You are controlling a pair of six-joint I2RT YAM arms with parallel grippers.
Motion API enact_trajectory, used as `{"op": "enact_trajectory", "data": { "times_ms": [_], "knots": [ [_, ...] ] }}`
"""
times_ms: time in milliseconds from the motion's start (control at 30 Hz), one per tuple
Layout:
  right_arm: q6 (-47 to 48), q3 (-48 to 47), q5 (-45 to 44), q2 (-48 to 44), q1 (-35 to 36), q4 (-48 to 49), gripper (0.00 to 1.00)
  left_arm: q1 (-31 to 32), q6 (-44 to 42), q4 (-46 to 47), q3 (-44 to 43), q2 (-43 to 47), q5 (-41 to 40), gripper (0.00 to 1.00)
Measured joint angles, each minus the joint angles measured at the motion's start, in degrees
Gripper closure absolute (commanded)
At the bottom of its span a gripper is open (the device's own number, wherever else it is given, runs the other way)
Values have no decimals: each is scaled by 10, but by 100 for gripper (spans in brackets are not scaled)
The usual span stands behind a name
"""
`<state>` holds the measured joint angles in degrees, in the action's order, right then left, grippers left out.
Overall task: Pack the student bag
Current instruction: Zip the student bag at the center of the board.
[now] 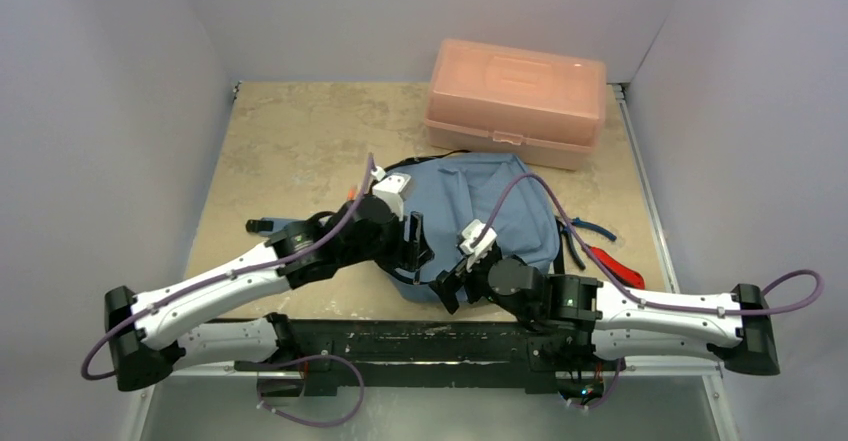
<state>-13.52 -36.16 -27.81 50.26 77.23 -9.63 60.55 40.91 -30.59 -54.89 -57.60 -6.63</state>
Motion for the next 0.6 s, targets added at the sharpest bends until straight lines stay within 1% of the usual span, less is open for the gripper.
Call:
{"op": "enact_trajectory", "data": {
  "times_ms": [33,133,200,267,367,400,467,500,600],
  "knots": [
    [-23,14,2,-13,0,8,5,-6,5,-10,-7,-18,6,36],
    [-105,36,-11,-43,0,6,19,-12,17,-28,-14,-88,22,39],
    [-189,33,-42,-47,0,-26,23,-12,20,-41,-14,-126,26,44],
    [-297,19,-72,-45,-2,-90,23,-12,21,-55,-21,-159,26,47],
    [-435,3,-75,-44,-11,-170,22,-12,24,-64,-31,-189,24,48],
    [-473,2,-70,-44,-15,-186,19,-12,27,-66,-31,-189,21,47],
    [-552,1,-46,-44,-28,-217,18,-12,32,-67,-30,-178,10,43],
    [-569,1,-38,-44,-41,-222,17,-12,34,-64,-26,-163,3,41],
    [-625,9,30,-45,-111,-213,14,-12,35,-61,-4,-88,-18,30]
  ]
}}
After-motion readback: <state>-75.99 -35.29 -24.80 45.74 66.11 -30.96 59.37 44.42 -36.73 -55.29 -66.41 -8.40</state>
